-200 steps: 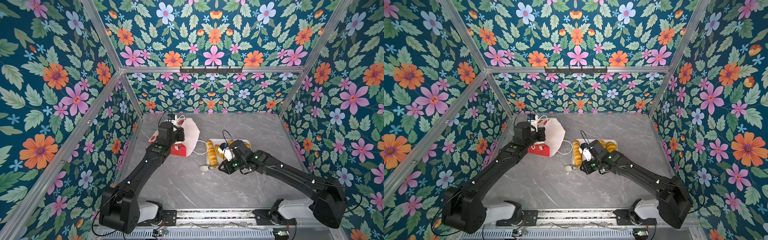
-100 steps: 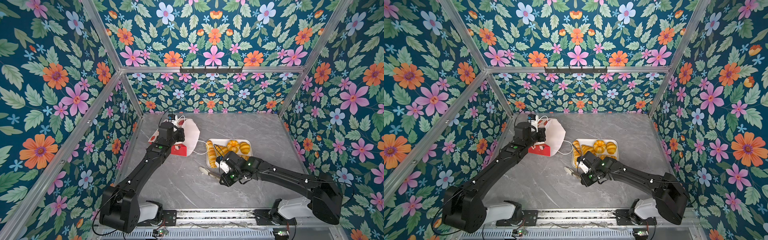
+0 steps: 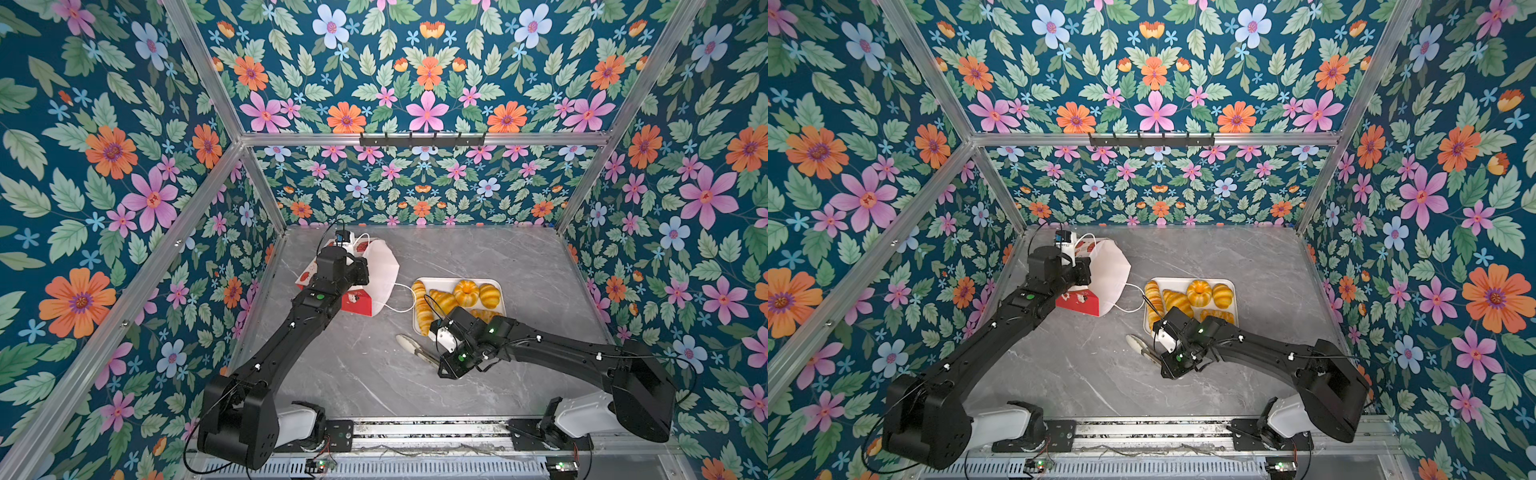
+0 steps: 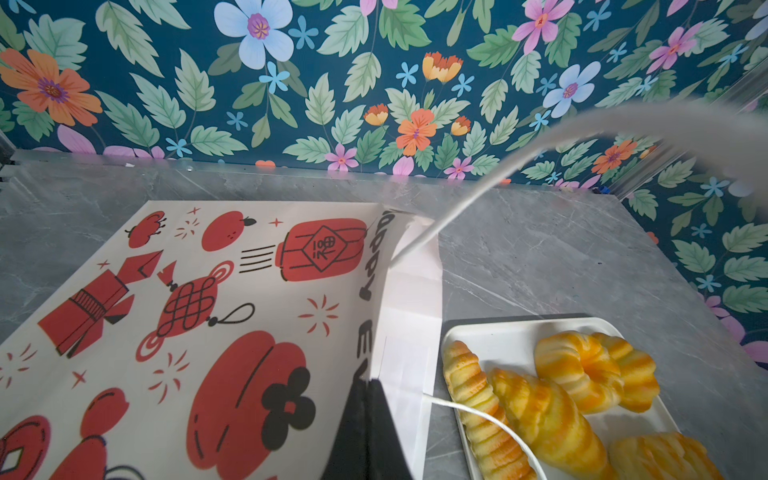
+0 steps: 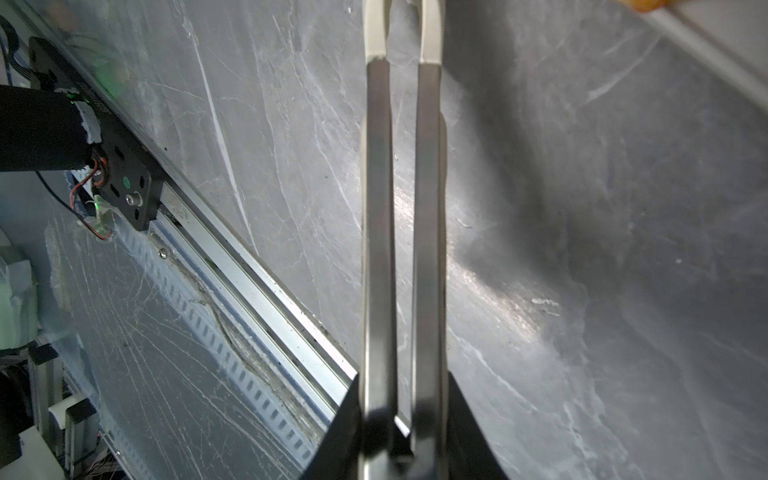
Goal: Take the fake bread out of the paper bag
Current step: 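Draw the right tongs back from the tray toward the robot, then move the right tongs into the bag opening held by the left gripper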
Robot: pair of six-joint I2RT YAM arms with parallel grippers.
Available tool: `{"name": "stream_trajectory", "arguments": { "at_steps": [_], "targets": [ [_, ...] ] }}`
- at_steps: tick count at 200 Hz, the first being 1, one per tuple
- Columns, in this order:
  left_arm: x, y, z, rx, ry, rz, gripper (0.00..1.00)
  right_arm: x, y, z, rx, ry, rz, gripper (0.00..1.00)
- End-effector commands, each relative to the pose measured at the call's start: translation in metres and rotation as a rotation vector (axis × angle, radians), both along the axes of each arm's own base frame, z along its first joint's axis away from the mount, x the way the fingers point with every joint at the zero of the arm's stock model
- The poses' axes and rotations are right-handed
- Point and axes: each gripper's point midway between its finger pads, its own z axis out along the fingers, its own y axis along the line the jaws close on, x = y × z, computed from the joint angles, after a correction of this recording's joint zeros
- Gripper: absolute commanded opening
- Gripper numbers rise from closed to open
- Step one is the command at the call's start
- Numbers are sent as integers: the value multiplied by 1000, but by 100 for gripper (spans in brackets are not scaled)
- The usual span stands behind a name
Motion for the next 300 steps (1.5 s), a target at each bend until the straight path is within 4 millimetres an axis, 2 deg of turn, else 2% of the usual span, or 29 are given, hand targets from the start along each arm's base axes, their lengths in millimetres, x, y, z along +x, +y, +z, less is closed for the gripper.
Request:
{"name": "stream_trajectory", "arguments": {
  "at_steps": [1,38,54,78,124,146,165,201,231,248,267,300],
  "targets": [
    [1,0,7,-10,-26,0,0,-1,4,0,17,15,-4,27],
    [3,-2,7,-13,-24,-6,0,-3,3,0,17,21,-6,27],
    [4,-2,6,-13,-21,-8,0,0,2,5,26,-5,-18,20],
    [4,-4,5,-8,-15,-16,0,10,-3,34,70,-115,-42,16],
    [8,-7,6,31,-12,-46,0,17,-30,89,50,-271,-63,16],
    [9,-14,6,44,-11,-89,0,22,-25,112,108,-326,-59,16],
    [8,-21,2,64,-7,-146,0,37,-12,124,132,-390,-42,16],
    [4,-31,-16,159,46,-240,0,84,15,123,143,-431,-74,15],
    [0,-36,-20,249,69,-292,0,115,36,105,189,-378,-105,15],
    [-4,-40,-19,338,76,-331,0,124,53,97,215,-361,-93,15],
    [-4,-40,-19,432,67,-354,0,124,74,88,275,-298,-72,15],
    [-13,-53,-18,503,6,-441,0,127,89,78,346,-264,-93,15]
  ]
}}
